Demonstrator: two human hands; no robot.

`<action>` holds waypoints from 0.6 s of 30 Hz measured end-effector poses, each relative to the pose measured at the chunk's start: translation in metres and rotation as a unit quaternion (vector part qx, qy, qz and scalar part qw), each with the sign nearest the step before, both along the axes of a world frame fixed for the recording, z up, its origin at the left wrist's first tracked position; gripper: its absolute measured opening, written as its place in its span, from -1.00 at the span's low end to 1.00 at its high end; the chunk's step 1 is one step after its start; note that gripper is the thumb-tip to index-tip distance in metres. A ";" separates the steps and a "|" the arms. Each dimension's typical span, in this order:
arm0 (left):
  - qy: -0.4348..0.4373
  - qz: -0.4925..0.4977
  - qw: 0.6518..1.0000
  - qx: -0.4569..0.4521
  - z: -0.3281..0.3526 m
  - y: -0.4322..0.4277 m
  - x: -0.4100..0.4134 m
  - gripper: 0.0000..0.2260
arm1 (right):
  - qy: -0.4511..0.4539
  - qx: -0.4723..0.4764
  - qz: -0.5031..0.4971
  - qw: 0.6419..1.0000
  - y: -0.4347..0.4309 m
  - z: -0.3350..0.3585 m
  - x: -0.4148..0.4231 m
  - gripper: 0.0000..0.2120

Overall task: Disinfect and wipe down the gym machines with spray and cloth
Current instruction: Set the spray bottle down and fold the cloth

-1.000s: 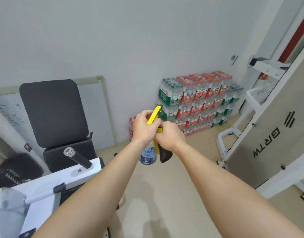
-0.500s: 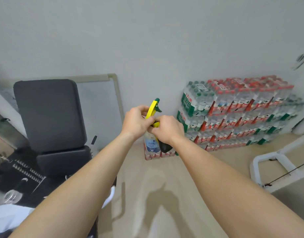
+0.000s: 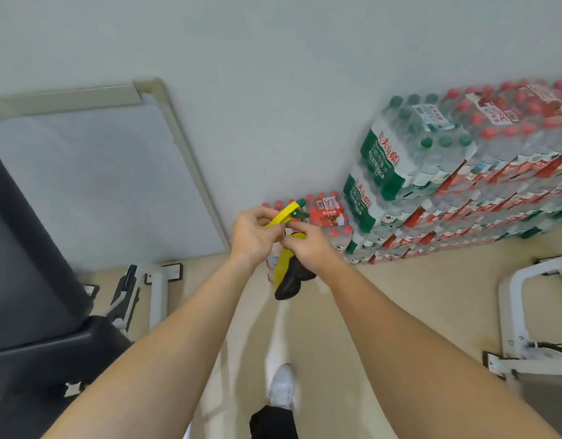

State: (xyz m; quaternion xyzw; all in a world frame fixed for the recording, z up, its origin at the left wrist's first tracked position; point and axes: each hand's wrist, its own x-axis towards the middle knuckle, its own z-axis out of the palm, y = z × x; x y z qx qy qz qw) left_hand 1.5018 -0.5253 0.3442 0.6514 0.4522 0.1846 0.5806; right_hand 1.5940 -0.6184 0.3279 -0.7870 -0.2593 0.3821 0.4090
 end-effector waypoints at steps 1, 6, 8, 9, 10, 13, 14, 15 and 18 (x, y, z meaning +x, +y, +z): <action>0.001 0.005 1.000 -0.020 -0.020 0.015 0.011 -0.79 | 0.023 -0.009 -0.009 1.000 0.015 -0.019 0.011 -0.64; 0.017 0.031 0.995 -0.097 -0.114 0.081 0.070 -0.78 | 0.103 -0.023 -0.051 0.993 0.078 -0.097 0.064 -0.54; 0.020 0.035 0.993 -0.114 -0.149 0.103 0.093 -0.79 | 0.133 -0.025 -0.057 0.989 0.099 -0.126 0.084 -0.51; 0.019 0.033 0.992 -0.122 -0.163 0.111 0.102 -0.80 | 0.144 -0.027 -0.056 0.988 0.106 -0.138 0.091 -0.49; 0.020 0.034 0.991 -0.130 -0.178 0.120 0.112 -0.79 | 0.154 -0.026 -0.057 0.986 0.116 -0.153 0.101 -0.47; 0.018 0.028 0.990 -0.139 -0.212 0.143 0.139 -0.78 | 0.175 -0.016 -0.066 0.982 0.142 -0.192 0.129 -0.44; 0.014 0.026 0.989 -0.143 -0.222 0.150 0.149 -0.78 | 0.185 -0.010 -0.067 0.980 0.151 -0.205 0.138 -0.44; 0.010 0.025 0.989 -0.144 -0.232 0.156 0.156 -0.79 | 0.196 -0.004 -0.069 0.978 0.157 -0.214 0.147 -0.44; 0.015 0.014 0.991 -0.134 -0.254 0.172 0.171 -0.80 | 0.219 0.009 -0.083 0.972 0.171 -0.233 0.164 -0.46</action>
